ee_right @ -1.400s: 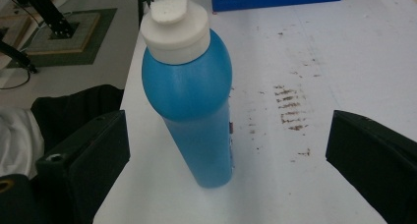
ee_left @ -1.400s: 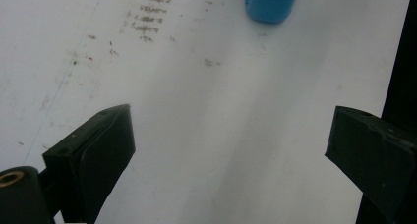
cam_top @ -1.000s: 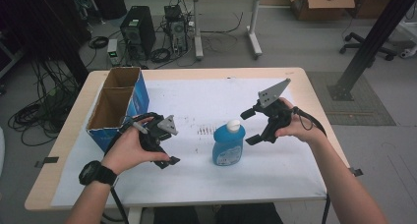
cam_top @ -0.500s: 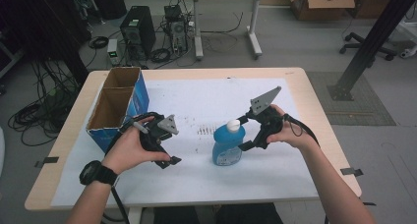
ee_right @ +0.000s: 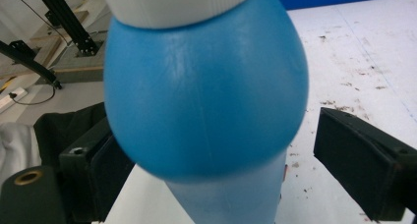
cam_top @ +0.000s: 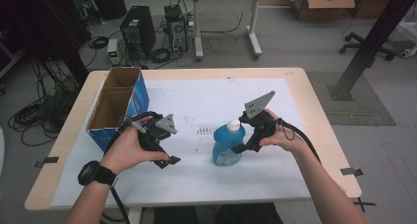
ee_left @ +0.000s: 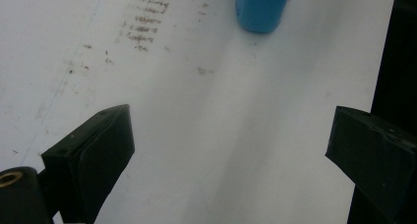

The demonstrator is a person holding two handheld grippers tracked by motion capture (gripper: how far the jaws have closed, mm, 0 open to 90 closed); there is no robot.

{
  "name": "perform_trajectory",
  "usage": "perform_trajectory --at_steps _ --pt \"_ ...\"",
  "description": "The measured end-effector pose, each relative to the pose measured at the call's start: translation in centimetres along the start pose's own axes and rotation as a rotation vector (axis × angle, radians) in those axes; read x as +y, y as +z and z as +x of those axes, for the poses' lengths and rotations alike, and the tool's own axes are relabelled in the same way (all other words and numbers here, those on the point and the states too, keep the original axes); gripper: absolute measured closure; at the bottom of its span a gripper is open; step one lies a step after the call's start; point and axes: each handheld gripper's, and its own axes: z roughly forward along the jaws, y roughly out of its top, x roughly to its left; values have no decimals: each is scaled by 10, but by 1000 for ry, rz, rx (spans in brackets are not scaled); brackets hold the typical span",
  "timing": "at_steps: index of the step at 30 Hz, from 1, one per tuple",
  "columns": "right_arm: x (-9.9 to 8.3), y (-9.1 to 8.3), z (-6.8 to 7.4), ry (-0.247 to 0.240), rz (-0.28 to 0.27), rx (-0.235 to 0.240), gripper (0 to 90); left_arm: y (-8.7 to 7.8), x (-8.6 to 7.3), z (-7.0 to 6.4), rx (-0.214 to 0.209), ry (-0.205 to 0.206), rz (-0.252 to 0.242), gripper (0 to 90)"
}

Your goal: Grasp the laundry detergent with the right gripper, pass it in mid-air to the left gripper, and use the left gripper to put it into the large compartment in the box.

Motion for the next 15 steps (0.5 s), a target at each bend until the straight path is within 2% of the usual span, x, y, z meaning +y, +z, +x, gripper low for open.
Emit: perform_trajectory --at_steps 15 --pt "-5 7 -4 7 -4 27 165 0 0 0 -7 1 -7 48"
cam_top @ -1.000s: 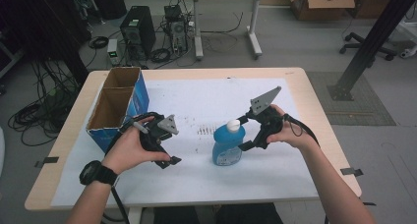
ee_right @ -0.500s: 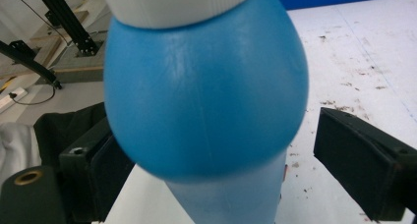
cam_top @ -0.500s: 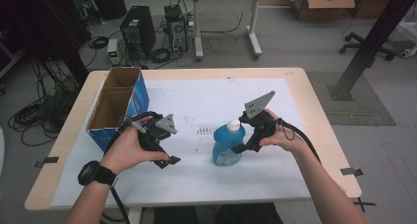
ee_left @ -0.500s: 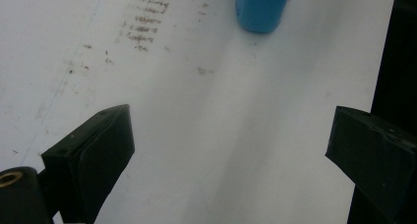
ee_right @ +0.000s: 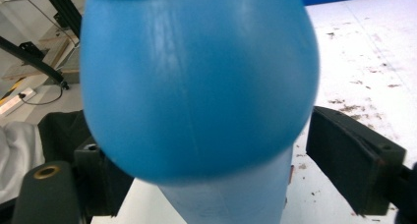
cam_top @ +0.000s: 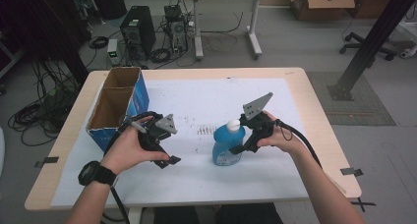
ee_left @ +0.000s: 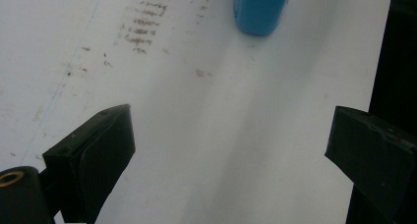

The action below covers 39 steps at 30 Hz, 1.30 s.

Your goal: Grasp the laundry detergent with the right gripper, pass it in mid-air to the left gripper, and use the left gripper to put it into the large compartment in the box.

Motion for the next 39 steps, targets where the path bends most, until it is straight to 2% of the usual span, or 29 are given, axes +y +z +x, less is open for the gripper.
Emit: perform_trajectory --at_steps 26,31,36,39 --pt "0 3 1 -22 -5 7 264 0 1 -1 -1 3 -3 48" --pt "-2 3 1 -29 0 11 313 0 2 -1 0 4 -1 48" --pt "-3 1 2 -35 -29 16 358 1 3 -1 0 5 -2 48" --pt "-3 1 2 -45 -28 14 367 1 3 -1 -3 6 -2 48"
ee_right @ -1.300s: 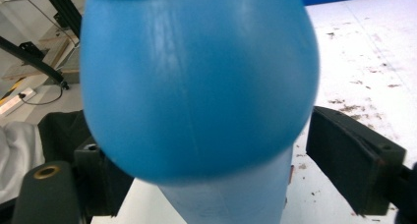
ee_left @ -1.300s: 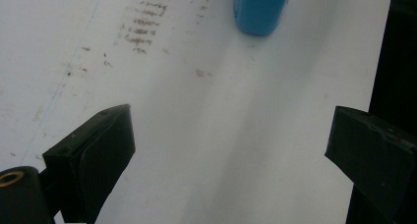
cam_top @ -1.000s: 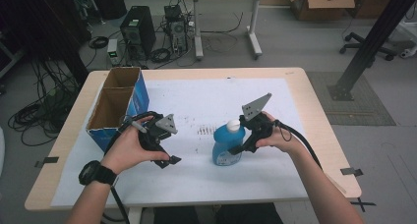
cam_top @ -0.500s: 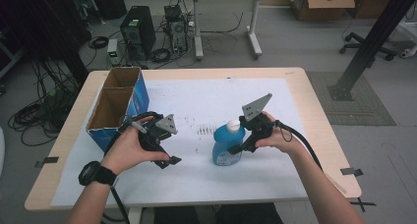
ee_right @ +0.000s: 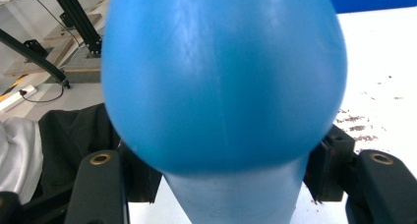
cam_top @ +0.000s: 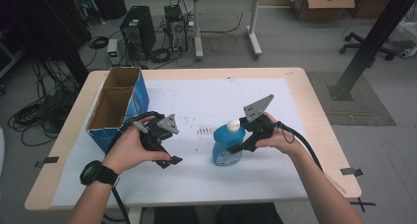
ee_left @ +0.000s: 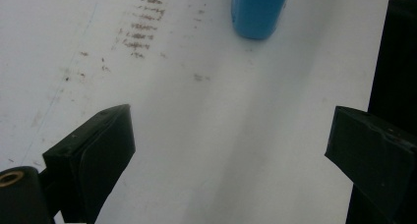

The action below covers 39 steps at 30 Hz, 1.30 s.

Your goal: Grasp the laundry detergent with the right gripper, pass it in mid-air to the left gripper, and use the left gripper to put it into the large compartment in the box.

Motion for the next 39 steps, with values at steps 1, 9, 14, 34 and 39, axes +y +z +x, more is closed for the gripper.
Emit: perform_trajectory --at_steps 1,9,14,34,39 --pt "0 0 0 -4 -2 -2 371 0 0 0 0 0 2 48" --pt "0 -2 3 -37 -21 -36 400 1 3 0 1 4 3 51" --pt "0 -3 2 -36 -34 -53 413 -1 5 1 5 6 -6 53" --pt "24 -15 5 -28 -21 -93 425 -31 23 4 6 25 -31 52" --pt "36 -18 6 -34 -6 -108 426 -45 36 5 4 25 -35 52"
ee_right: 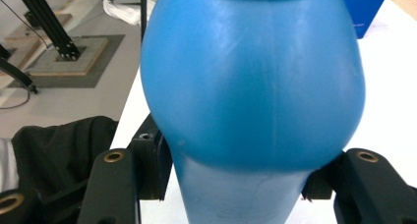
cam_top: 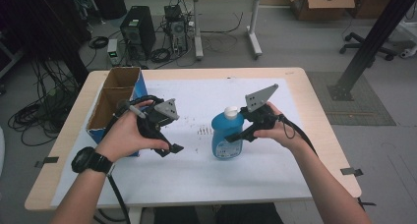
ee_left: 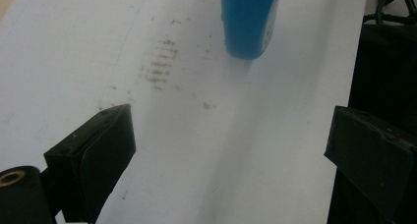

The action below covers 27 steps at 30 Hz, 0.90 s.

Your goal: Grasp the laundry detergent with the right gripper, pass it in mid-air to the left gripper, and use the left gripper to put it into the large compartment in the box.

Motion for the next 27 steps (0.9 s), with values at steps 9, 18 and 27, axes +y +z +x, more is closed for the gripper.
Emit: perform_trajectory --at_steps 9,18,27 --pt "32 1 2 -36 23 9 426 -27 28 3 -4 18 9 53" --pt "62 19 6 -63 69 23 427 -44 51 3 -5 39 10 54" --pt "84 44 10 -91 83 56 428 -50 64 0 -12 58 36 69"
